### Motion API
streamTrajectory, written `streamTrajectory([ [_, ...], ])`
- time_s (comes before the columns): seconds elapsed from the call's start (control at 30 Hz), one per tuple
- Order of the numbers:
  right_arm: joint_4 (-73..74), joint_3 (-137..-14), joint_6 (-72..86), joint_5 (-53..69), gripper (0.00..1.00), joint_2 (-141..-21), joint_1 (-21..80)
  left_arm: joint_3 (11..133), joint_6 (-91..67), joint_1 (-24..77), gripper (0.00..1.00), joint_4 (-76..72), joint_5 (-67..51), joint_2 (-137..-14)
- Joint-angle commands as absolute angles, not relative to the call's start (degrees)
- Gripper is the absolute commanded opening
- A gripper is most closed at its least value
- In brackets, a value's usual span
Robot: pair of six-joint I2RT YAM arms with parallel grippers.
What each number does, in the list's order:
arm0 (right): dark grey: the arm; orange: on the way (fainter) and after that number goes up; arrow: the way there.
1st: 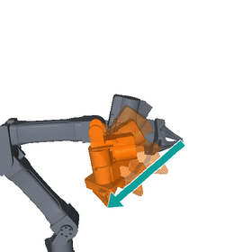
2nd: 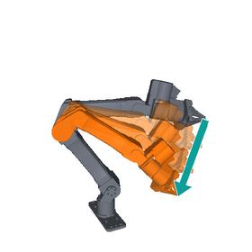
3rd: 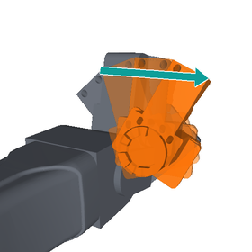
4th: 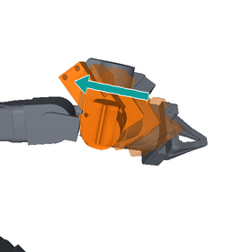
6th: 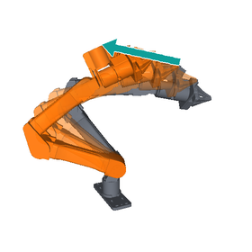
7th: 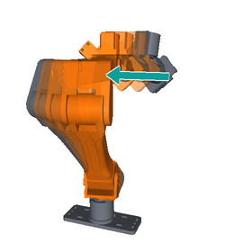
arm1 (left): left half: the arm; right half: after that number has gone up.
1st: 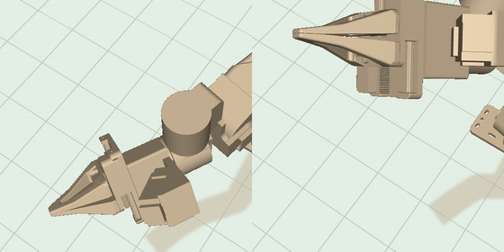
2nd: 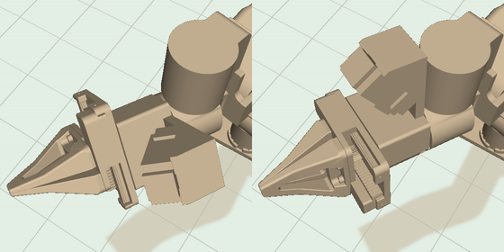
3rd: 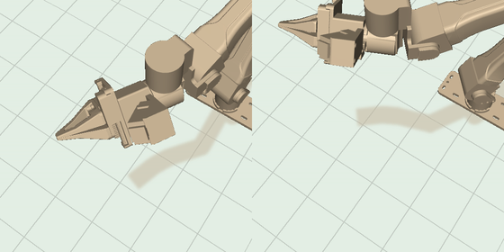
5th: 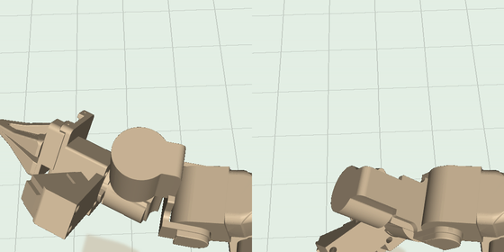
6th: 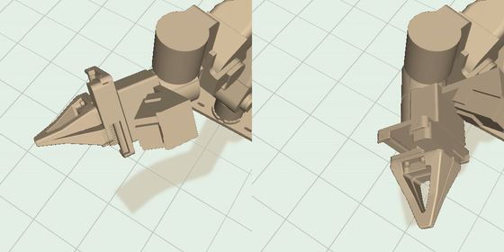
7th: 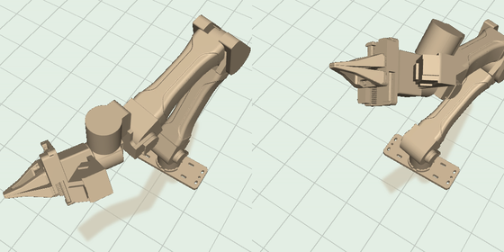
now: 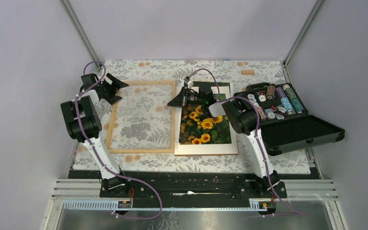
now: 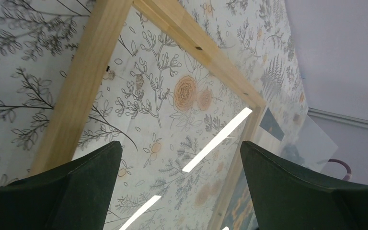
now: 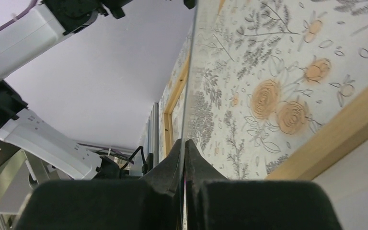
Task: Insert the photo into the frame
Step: Place the photo frame item in the photo frame.
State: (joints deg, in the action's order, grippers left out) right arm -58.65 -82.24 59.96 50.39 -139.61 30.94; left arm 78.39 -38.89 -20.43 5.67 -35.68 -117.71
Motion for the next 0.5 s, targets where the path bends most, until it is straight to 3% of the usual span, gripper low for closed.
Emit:
streamTrajectory([
  [0.0, -65.71, -81.45, 58.44, 53.52, 0.0, -133.95, 30.9, 80.28, -40.13, -22.23, 0.99, 0.54, -40.72, -118.99],
  [0.47, -67.03, -81.73, 59.93, 53.72, 0.0, -134.04, 30.93, 77.68, -45.9, -21.27, 0.99, -7.96, -52.62, -122.23],
])
